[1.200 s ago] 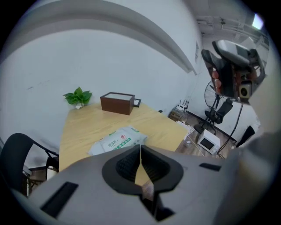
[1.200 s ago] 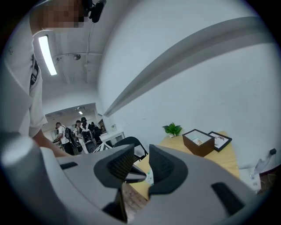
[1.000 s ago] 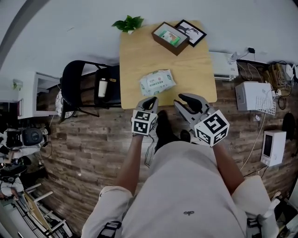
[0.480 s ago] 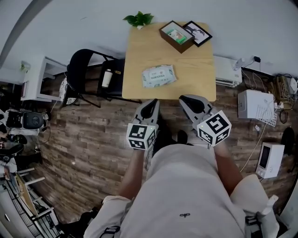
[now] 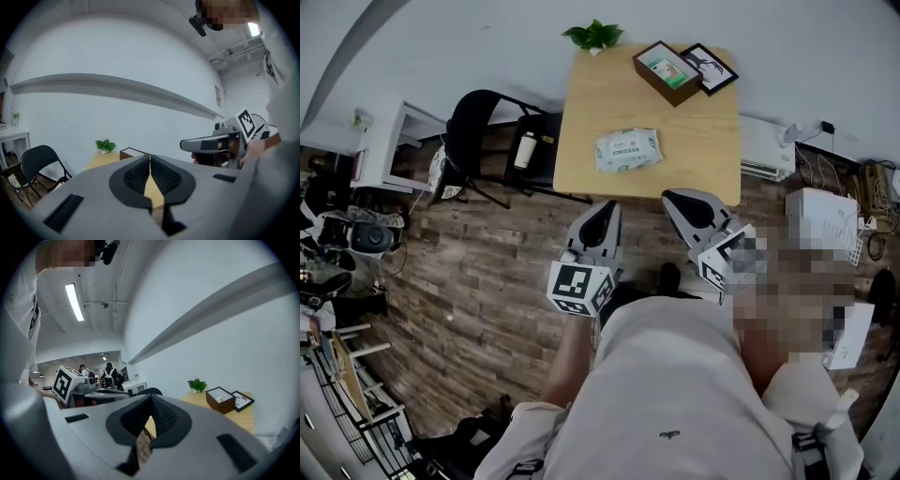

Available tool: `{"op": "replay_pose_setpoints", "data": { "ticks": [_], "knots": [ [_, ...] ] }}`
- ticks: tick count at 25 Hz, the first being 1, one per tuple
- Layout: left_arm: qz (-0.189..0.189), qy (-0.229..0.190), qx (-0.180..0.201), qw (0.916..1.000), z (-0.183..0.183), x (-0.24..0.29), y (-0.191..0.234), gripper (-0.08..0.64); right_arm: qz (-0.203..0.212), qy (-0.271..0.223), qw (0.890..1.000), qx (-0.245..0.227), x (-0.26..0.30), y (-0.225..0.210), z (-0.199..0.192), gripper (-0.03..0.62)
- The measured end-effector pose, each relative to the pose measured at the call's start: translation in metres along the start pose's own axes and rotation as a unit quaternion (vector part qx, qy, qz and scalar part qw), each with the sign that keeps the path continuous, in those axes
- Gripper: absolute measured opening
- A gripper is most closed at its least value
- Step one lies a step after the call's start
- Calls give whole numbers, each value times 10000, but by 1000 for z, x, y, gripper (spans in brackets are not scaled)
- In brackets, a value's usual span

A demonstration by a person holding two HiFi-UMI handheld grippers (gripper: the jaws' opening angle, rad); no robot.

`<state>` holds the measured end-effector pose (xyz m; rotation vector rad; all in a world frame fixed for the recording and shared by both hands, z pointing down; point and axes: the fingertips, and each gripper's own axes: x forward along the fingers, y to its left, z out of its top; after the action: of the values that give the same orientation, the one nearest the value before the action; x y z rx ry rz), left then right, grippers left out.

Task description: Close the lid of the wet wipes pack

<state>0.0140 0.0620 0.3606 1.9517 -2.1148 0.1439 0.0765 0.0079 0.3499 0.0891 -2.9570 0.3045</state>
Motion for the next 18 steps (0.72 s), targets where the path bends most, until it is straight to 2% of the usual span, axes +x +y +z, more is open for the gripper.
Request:
{"op": "replay_pose_setpoints", "data": {
  "ticks": [8,18],
  "knots": [
    [-31,-186,0,9998,18,-16,-4,11,-133,-32,9997,-223,-1,6,8,0],
    [-11,-262,-85,9996,22,-38,1,11,-181,-50,9996,-202,-2,29,7,0]
  ]
}}
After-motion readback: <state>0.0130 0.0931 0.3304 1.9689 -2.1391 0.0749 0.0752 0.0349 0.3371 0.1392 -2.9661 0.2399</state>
